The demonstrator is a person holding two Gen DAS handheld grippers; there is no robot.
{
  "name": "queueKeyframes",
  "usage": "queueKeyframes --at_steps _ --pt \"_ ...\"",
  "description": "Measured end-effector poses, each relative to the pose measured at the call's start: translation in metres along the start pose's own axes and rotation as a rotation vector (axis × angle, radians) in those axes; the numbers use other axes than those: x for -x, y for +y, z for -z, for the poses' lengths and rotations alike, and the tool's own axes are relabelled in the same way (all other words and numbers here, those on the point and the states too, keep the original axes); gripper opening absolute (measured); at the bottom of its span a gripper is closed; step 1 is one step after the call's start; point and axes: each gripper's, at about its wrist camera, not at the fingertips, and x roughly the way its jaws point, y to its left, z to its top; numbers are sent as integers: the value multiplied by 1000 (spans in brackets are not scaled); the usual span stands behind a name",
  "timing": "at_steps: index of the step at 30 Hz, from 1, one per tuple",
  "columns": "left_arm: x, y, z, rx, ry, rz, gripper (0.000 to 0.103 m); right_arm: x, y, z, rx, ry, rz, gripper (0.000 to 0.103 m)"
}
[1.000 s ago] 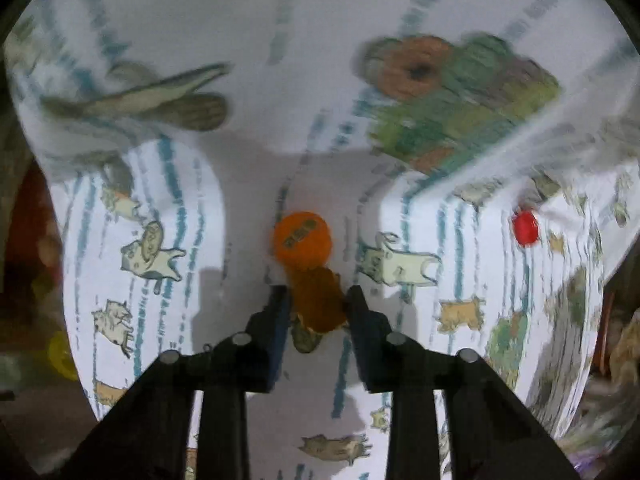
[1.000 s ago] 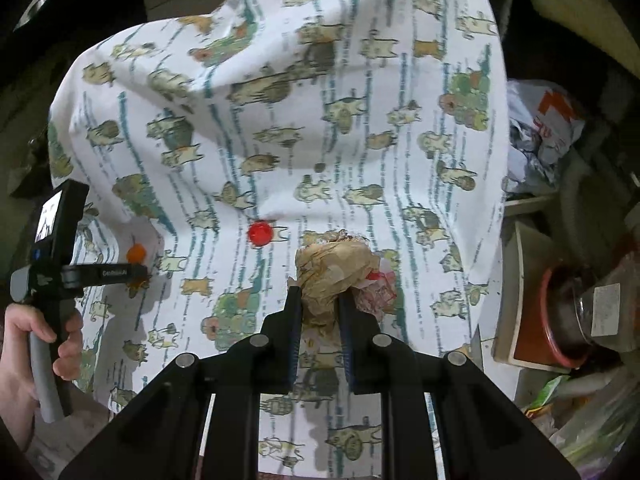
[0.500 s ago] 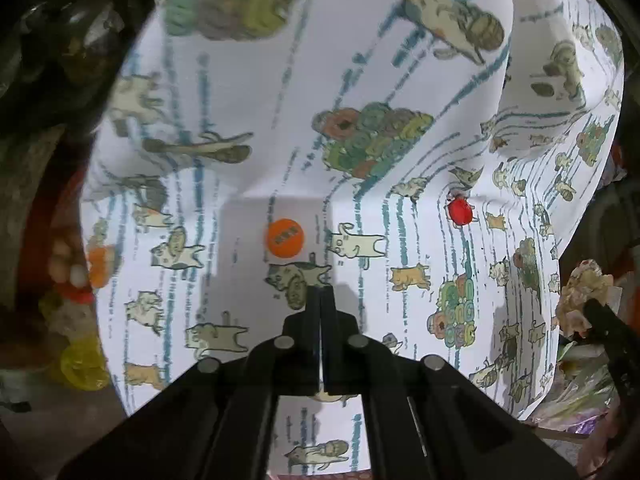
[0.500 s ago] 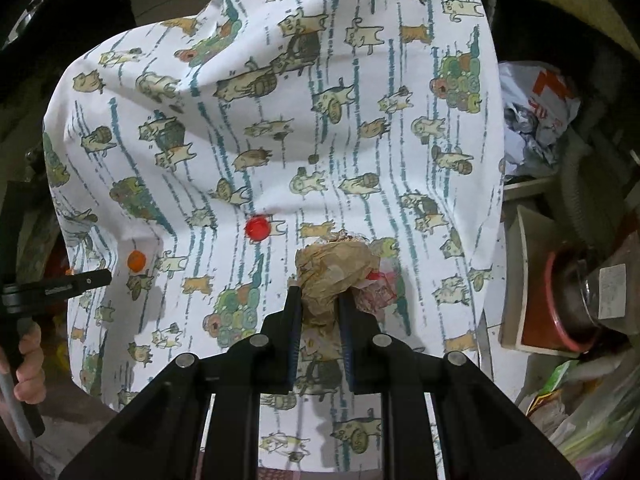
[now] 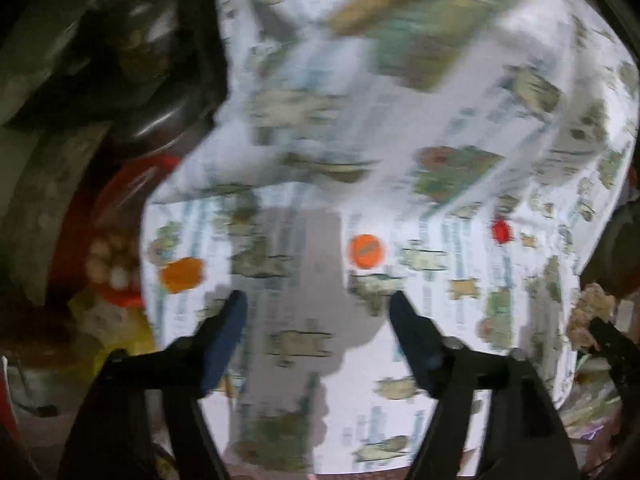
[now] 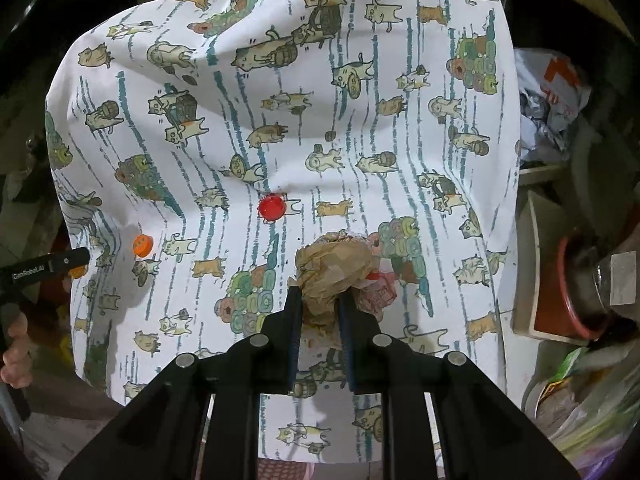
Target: Collect trash
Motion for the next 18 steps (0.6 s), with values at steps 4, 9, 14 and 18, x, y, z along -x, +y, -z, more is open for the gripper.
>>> queueKeyframes --at_steps 4,9,14,18 --pt "-19 45 -3 97 44 -60 78 -1 6 -1 25 -5 15 19" --pt "-43 82 -3 167 41 -170 68 -6 10 -1 42 8 10 19" --pt "-45 102 -5 231 42 -89 52 -9 7 -5 22 15 -11 19" --pt "-52 108 -5 251 60 -63 43 -10 6 -8 16 14 -15 19"
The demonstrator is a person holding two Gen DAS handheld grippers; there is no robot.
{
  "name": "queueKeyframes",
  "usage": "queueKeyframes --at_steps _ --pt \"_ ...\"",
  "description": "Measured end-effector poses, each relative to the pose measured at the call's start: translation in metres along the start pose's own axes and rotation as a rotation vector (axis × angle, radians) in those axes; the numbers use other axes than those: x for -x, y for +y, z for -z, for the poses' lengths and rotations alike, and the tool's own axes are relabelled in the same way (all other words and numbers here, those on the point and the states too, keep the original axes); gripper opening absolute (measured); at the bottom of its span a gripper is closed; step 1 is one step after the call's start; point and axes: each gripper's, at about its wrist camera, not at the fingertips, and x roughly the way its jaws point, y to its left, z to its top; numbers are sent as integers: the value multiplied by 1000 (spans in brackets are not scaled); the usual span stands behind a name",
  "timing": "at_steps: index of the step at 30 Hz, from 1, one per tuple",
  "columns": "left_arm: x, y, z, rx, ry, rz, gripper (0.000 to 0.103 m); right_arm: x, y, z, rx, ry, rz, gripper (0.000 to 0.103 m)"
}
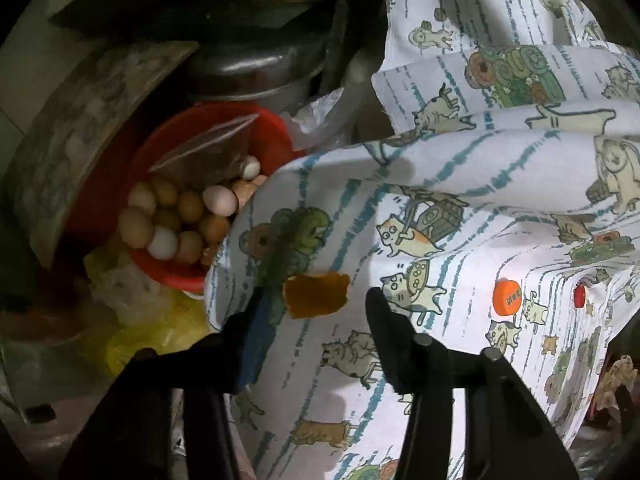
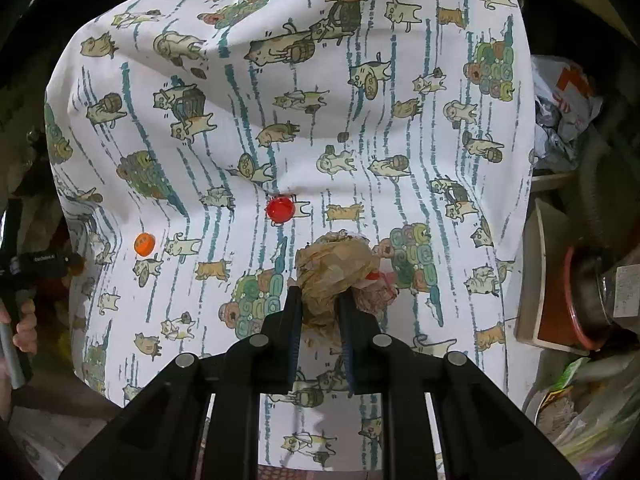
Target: Collect trash
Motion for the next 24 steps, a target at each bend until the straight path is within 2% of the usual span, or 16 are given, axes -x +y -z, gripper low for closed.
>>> queueKeyframes --at_steps 3,5,9,13,17,22,24 --pt "-3 5 0 2 2 -3 35 -1 0 0 1 3 -5 19" --pt "-6 8 -3 -12 -7 -11 25 -1 1 -1 8 1 -4 19" --pt "-6 8 -5 -24 -5 21 6 -1 1 -1 5 5 -8 19" --pt "1 4 -3 -29 -10 34 3 0 1 0 12 -1 0 19" --pt "20 -7 0 -44 -17 106 2 -2 0 0 6 9 2 19" --pt "33 -25 7 -92 -22 144 2 -1 0 0 6 5 5 19" --pt "39 -32 12 -99 -11 191 2 0 0 0 5 5 5 19"
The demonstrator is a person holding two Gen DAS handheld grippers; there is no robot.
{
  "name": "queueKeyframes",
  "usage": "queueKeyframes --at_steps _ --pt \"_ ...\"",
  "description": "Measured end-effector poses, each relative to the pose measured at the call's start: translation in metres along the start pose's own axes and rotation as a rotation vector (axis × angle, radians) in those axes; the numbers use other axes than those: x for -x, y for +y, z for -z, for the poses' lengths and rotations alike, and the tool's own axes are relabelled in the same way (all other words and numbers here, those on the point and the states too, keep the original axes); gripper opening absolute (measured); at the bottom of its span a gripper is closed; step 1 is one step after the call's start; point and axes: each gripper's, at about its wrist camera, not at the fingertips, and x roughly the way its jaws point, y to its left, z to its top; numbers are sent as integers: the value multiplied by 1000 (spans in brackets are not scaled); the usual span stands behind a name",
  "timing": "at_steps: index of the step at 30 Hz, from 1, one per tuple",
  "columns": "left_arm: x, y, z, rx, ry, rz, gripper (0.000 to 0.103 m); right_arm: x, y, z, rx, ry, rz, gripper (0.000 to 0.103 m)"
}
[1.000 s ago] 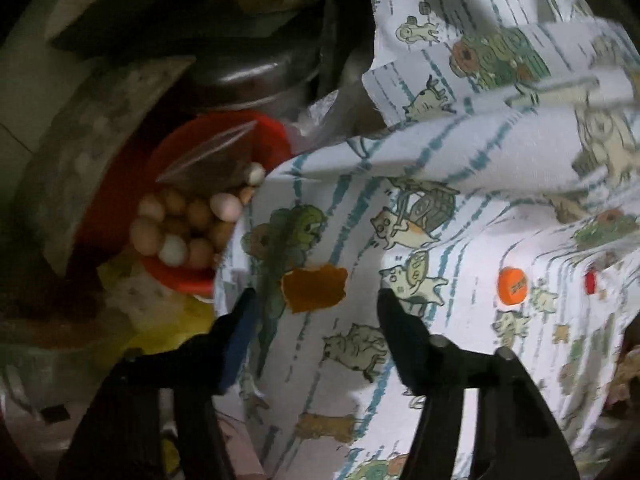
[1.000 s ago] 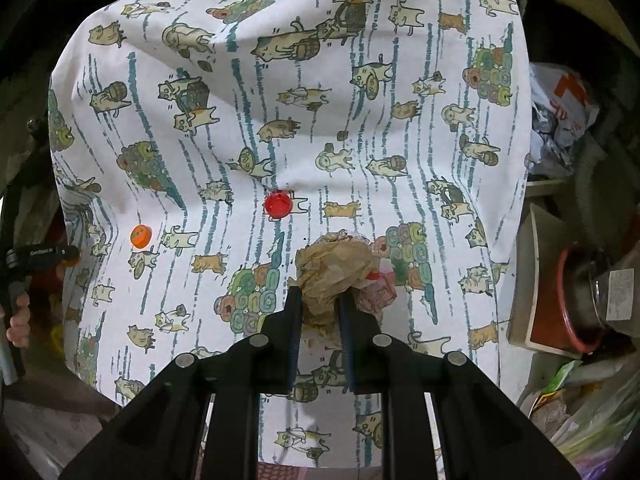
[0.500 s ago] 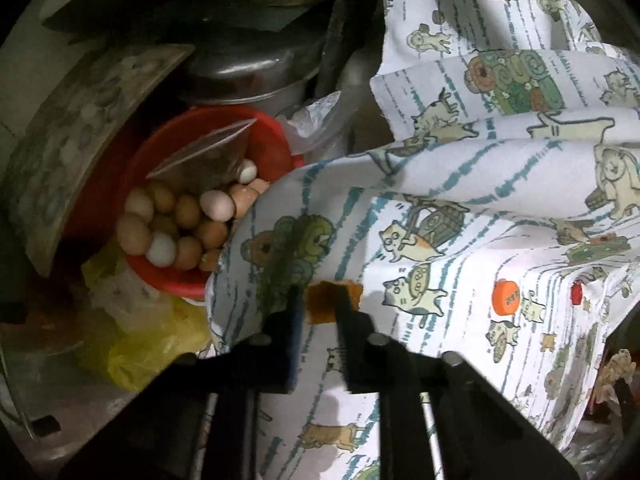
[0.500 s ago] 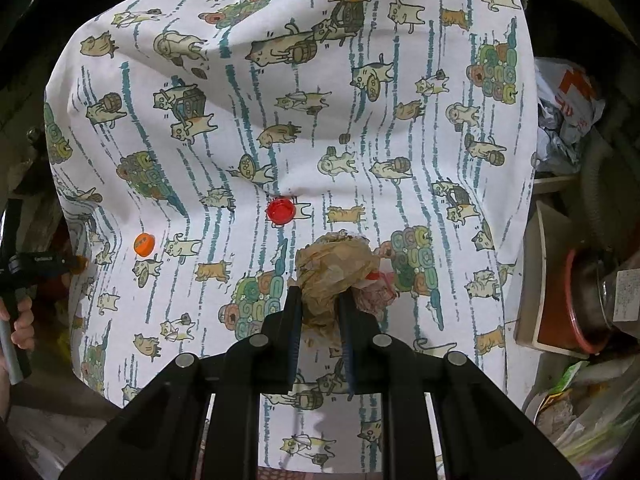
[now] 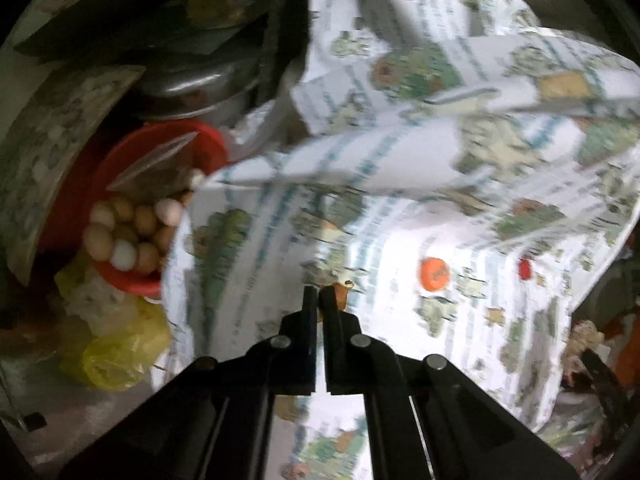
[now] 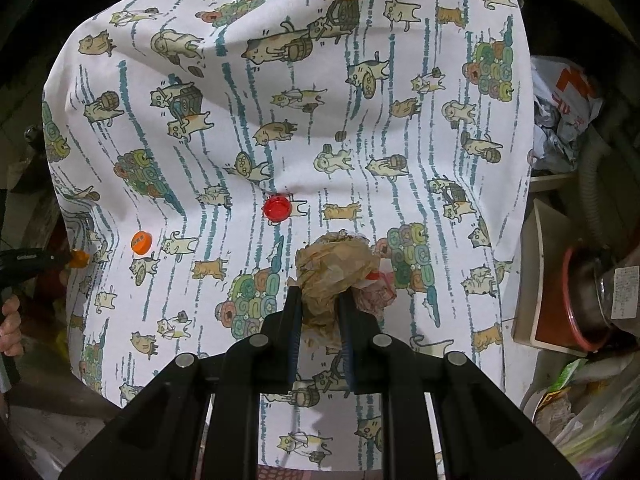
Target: Collect trash
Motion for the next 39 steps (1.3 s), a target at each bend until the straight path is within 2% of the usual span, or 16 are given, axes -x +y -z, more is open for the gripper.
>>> queueKeyframes --at_steps 2,6,9,11,15,18,24,29,34,39 --pt "4 -6 5 -6 10 41 2 0 1 0 3 -1 2 19" --pt "19 -28 17 -69 -28 42 2 1 3 1 13 -6 8 19" --pt "30 -38 22 -79 -57 66 2 5 5 1 13 -14 7 19" --pt "42 -44 26 -97 -95 51 2 11 8 3 10 -26 -5 19" --pt "71 -61 37 -141 -168 44 2 39 19 8 33 -99 -12 19" --pt "94 -71 49 -163 -182 81 2 60 26 11 18 -118 -71 19" --pt "127 -88 80 -204 -224 70 2 118 44 33 31 -208 -138 19" --pt "152 -99 115 -230 -283 49 2 147 51 56 8 -235 -198 19" --pt "161 -99 145 -229 -287 63 2 163 56 75 5 -246 -210 19" --pt "150 -96 166 -226 -238 73 2 165 61 93 9 -228 -222 19"
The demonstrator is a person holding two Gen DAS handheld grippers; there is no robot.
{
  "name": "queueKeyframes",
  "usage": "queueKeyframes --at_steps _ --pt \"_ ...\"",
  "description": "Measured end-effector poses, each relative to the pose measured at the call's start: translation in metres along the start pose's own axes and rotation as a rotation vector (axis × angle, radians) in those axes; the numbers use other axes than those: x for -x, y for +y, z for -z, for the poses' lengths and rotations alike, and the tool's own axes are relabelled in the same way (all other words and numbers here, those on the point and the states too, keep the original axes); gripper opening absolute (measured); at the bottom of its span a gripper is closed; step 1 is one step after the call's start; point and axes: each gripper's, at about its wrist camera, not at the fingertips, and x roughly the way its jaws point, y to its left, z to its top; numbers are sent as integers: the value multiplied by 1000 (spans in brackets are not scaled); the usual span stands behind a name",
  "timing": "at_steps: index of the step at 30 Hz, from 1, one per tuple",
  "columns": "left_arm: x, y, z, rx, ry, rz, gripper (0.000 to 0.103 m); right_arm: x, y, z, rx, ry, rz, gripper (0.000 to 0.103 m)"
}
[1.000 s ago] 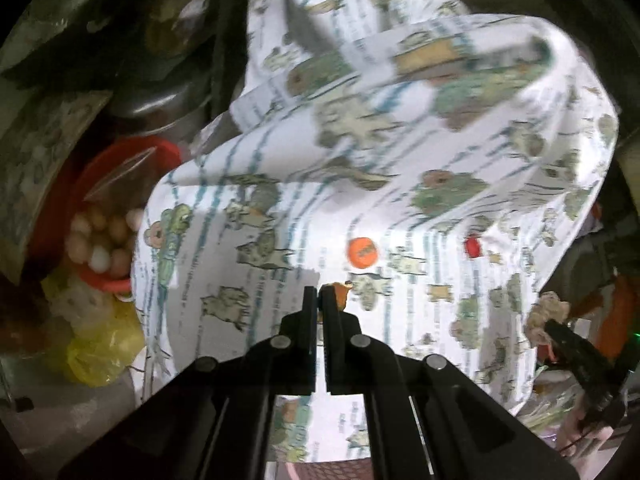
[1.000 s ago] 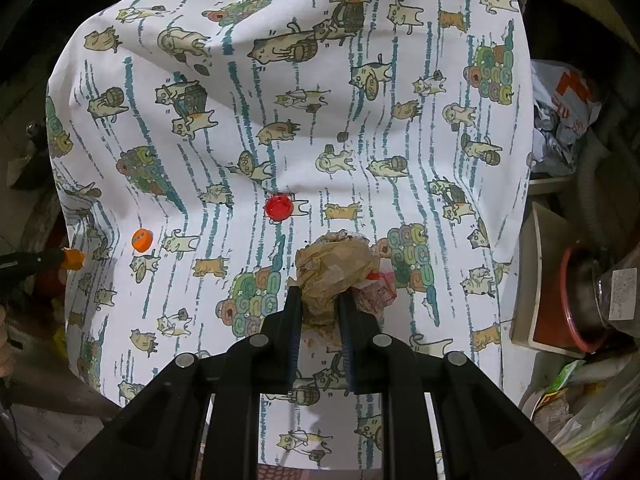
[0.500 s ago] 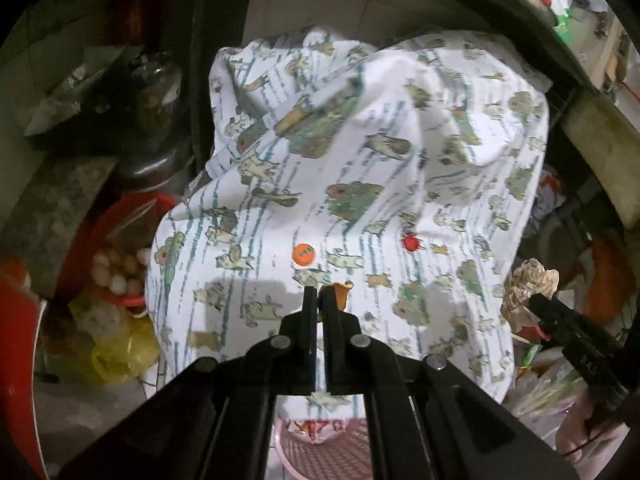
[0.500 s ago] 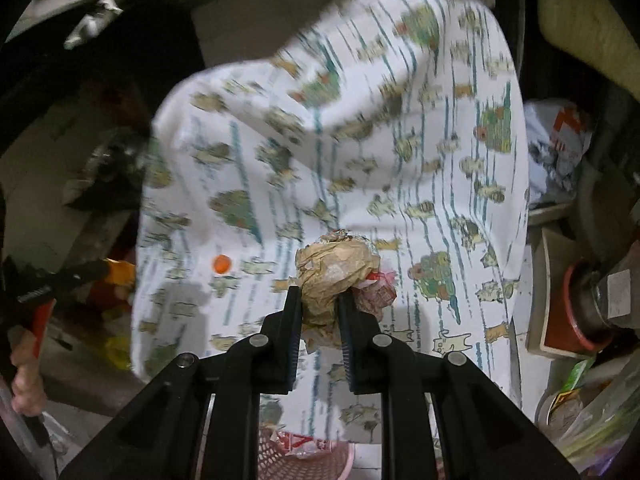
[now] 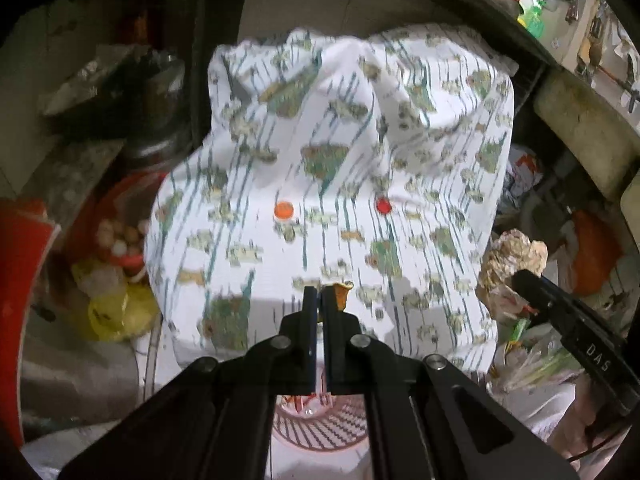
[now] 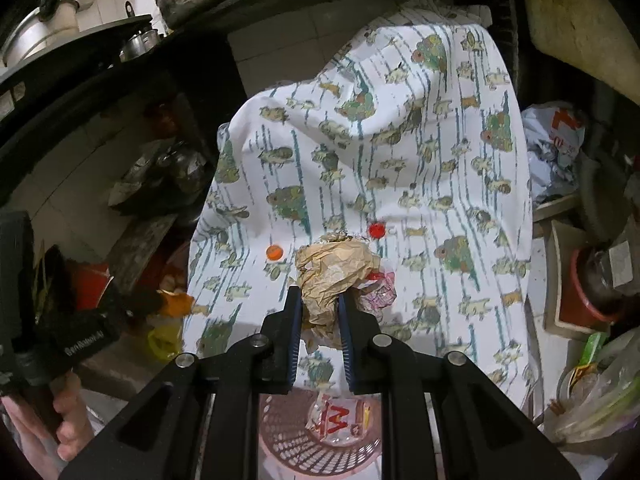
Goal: Collect trash
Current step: 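Carry the paper scrap down over the pink basket with the right tool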
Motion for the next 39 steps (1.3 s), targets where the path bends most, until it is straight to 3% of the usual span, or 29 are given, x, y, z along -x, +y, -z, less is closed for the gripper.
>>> queueKeyframes --at_steps 13,21,29,35,39 --pt "-62 15 53 17 212 -50 2 -47 18 55 131 205 10 19" --pt "-108 22 82 71 415 -28 2 -82 17 85 154 381 15 19" --pt "-129 24 104 57 498 -43 2 -121 -7 120 -3 610 -74 19" --pt "-152 27 113 43 558 -67 2 -155 -27 139 -112 702 -77 19" --pt "-170 27 118 63 582 -38 2 -184 -36 149 -178 695 -71 19"
